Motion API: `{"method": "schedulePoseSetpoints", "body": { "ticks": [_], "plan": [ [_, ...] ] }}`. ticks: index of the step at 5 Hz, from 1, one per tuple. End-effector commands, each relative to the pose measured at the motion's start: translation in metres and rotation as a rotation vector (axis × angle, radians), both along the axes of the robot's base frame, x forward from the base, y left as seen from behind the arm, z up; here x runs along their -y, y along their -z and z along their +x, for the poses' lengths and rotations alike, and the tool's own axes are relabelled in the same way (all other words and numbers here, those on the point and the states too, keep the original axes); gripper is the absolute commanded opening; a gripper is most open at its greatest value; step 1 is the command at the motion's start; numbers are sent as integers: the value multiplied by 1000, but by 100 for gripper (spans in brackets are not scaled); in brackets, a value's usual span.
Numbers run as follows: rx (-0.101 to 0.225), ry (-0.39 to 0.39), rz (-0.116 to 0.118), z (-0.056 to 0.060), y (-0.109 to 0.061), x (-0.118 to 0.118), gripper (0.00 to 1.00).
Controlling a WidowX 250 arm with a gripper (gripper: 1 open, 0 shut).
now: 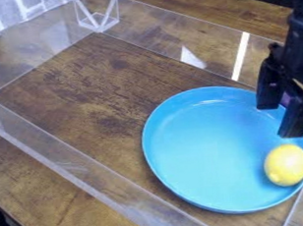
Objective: Move the carrot to the left side
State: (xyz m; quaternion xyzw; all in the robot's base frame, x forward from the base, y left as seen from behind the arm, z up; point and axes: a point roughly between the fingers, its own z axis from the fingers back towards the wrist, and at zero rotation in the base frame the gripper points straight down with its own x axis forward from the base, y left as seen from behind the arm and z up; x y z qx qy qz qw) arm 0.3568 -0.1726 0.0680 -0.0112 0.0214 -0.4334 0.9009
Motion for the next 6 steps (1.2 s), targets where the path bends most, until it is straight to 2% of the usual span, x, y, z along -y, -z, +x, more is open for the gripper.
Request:
{"method": "schedulePoseSetpoints", "body": {
  "ticks": [1, 6],
  "plan": [
    [105, 32, -45, -3, -39, 12, 100],
    [75, 37, -49, -3, -8, -1, 100]
  ]
}}
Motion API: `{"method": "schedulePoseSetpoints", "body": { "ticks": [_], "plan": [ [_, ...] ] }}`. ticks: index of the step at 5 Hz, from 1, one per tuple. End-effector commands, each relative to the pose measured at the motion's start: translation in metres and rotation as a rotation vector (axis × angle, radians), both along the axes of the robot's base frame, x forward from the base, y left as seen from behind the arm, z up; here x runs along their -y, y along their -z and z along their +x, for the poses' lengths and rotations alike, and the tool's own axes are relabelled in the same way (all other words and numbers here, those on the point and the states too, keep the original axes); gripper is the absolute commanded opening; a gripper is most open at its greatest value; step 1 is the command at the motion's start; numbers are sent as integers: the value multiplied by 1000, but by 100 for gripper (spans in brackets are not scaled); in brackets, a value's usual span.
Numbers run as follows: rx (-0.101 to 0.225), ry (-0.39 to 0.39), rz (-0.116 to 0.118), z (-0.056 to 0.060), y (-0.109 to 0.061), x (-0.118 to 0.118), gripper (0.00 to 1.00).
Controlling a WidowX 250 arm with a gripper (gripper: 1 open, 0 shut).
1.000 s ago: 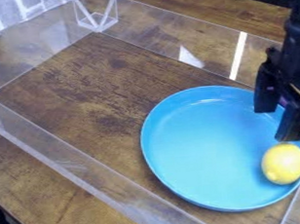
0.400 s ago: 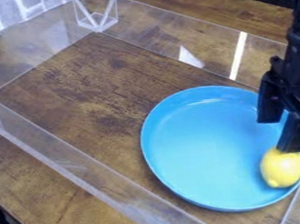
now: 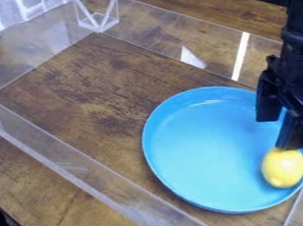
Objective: Move the carrot to the left side
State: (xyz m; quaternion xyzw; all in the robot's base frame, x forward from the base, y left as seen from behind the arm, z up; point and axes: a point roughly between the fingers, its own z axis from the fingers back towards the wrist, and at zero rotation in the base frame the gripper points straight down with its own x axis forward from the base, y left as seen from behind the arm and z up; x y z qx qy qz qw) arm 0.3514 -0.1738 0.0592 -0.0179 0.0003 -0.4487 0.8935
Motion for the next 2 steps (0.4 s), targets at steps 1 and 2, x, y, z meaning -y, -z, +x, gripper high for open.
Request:
{"method": "schedulePoseSetpoints", "body": {
  "ticks": [1, 2],
  "plan": [
    [35, 3, -20, 3, -10, 0, 100],
    [28, 3, -21, 4, -3, 2, 100]
  ]
}}
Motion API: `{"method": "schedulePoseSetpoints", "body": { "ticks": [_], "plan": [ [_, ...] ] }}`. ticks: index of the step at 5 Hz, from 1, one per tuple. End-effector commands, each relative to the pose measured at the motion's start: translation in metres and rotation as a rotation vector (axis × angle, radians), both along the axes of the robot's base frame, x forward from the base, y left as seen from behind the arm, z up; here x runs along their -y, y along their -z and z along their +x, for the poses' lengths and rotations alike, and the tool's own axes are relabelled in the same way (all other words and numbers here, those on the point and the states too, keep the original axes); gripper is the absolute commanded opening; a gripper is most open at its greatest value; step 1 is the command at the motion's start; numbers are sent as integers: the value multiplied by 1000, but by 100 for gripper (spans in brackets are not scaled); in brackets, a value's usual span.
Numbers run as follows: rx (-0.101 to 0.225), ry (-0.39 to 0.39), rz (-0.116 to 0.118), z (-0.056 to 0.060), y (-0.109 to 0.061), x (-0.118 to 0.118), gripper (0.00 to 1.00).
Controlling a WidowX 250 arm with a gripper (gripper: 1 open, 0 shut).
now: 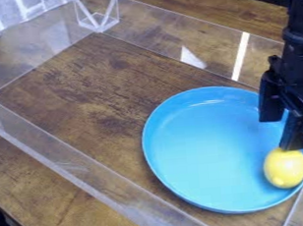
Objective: Move the carrot to the left side
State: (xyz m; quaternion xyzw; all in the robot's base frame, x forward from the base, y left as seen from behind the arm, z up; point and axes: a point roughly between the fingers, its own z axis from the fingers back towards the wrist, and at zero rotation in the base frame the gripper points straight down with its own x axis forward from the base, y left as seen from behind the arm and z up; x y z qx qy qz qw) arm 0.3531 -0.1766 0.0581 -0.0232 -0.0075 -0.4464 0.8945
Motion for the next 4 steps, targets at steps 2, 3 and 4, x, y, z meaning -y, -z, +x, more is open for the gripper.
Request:
{"method": "schedulePoseSetpoints", "body": {
  "ticks": [2, 3, 4],
  "plan": [
    [6, 11, -6, 2, 9, -3, 100],
    [-1, 14, -6, 2, 15, -2, 100],
    [-3, 21, -3, 4, 19, -1, 0]
  ]
}}
